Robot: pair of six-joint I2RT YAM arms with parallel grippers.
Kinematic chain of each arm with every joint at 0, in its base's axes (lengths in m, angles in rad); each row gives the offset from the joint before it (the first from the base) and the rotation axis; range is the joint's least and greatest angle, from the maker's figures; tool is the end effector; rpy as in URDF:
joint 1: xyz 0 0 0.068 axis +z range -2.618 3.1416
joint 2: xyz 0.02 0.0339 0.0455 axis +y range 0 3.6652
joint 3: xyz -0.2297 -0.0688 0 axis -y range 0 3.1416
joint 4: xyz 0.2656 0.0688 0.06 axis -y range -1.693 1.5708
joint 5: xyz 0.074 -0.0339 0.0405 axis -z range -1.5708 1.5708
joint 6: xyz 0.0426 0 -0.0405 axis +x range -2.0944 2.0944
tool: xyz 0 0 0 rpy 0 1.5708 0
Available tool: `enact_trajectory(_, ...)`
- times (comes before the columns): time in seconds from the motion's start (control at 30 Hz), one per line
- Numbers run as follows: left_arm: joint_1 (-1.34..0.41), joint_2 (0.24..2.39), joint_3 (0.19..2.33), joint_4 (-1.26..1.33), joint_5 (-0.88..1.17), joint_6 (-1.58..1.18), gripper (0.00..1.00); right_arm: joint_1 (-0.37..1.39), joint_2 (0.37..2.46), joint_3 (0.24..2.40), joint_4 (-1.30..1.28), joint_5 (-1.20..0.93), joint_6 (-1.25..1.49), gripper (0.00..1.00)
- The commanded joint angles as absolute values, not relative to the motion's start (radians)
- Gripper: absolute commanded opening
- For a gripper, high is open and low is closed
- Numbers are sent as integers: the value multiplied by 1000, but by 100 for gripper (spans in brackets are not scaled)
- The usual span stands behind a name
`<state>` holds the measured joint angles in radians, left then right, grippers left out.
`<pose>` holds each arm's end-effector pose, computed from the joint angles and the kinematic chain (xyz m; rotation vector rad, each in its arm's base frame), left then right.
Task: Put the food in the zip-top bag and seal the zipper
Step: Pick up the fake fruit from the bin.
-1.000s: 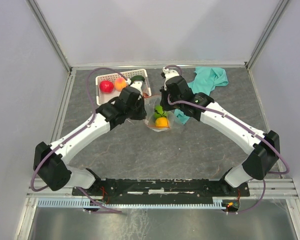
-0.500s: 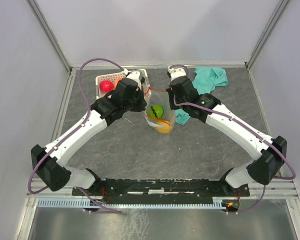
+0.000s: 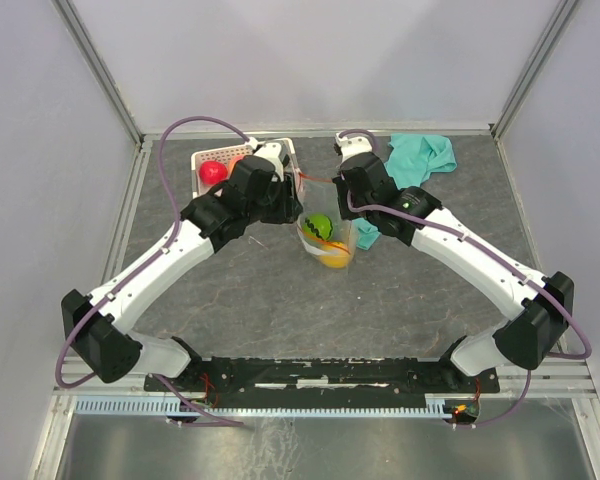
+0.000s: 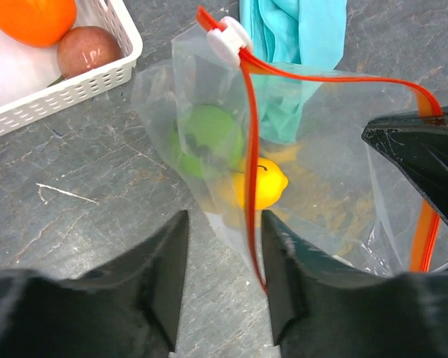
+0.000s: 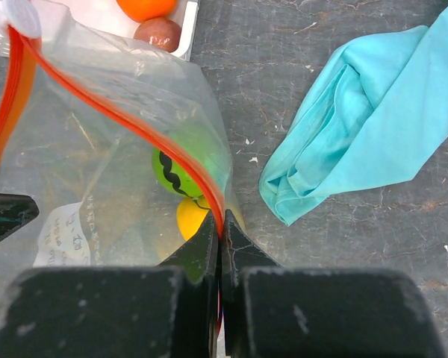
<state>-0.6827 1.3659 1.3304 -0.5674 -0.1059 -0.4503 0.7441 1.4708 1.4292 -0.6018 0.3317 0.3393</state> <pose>0.2641 -0.2089 0.3229 0.1958 2.2106 -0.5266 0.2716 0.2312 0.3224 -0.2591 2.1693 0.2491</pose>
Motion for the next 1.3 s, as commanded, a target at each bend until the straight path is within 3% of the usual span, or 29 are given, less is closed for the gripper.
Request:
enact_trajectory(0.0, -670, 1323, 1388, -532, -164, -391, 55, 740, 1428, 1434, -581, 351, 333, 2)
enact_trajectory(0.23, -589, 1319, 1389, -527, -166, -364, 71, 740, 1417, 1423, -589, 355, 332, 2)
enact_trajectory(0.43, -440, 1344, 1342, -459, -46, -389, 80, 739, 1410, 1410, -582, 357, 337, 2)
enact_trajectory(0.7, -335, 1490, 1383, -398, 48, -407, 86, 739, 1405, 1402, -562, 343, 347, 2)
enact_trajectory(1.27, -268, 1984, 1714, -461, 81, -363, 93, 739, 1404, 1396, -534, 282, 348, 2)
